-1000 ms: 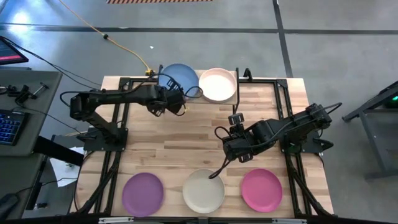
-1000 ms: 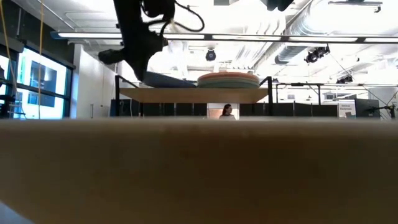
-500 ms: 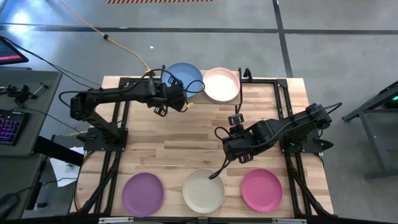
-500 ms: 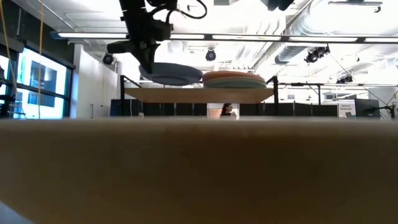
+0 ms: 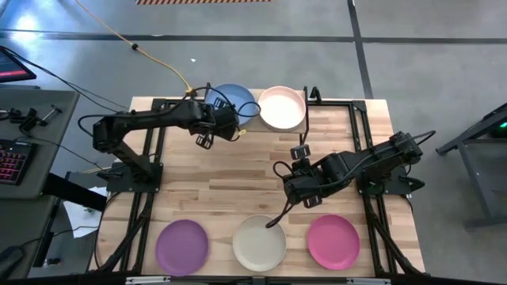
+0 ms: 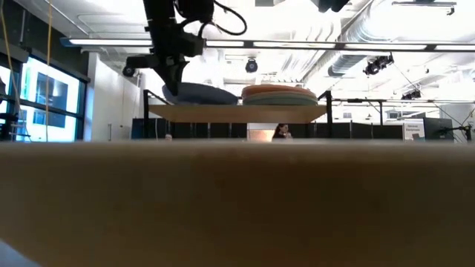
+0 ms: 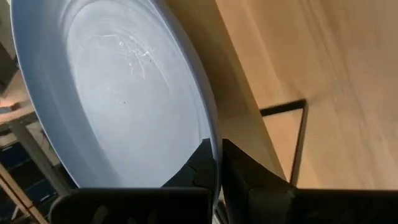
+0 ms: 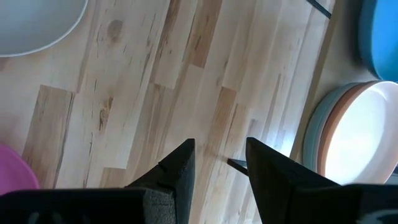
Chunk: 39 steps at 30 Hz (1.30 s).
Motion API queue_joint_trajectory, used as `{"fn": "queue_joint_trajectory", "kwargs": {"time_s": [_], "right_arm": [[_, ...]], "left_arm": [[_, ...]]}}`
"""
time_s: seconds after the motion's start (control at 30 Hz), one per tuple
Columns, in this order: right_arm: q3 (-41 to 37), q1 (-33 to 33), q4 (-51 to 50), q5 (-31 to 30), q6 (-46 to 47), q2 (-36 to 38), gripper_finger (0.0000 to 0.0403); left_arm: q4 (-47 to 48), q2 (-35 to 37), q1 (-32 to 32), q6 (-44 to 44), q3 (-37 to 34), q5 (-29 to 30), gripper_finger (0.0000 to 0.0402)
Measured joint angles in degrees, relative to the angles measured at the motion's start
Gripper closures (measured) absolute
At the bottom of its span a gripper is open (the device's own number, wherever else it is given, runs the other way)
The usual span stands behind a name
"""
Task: Place and stack plates onto a shelf
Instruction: Put the blue plate onto the shelf
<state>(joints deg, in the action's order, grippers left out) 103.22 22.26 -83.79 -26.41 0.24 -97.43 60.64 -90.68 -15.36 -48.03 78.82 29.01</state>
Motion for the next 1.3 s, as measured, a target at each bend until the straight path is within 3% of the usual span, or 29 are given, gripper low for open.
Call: {"fn": "queue_joint_trajectory", "kwargs": {"time_s": [0.47, 0.97, 1.17, 1.3], "right_arm": [[0.0, 0.0, 0.0, 0.0, 0.0, 0.0, 0.0279], [0.0, 0.0, 0.0, 0.1, 1.3, 0.0, 0.0279], [0.0, 0.0, 0.0, 0.0, 1.3, 0.0, 0.0279], [0.0, 0.0, 0.0, 0.0, 1.1, 0.0, 0.0279]], "left_arm": [[-1.5, -2.3, 0.0, 2.5, 0.1, 0.3, 0.0398], [-4.0, -2.3, -0.1, 3.9, 0.0, 0.6, 0.0327], [-3.7, -2.2, 0.1, 3.4, 0.0, 8.4, 0.0311], [-3.6, -0.4, 0.1, 4.0, 0.0, 8.7, 0.0309]]}}
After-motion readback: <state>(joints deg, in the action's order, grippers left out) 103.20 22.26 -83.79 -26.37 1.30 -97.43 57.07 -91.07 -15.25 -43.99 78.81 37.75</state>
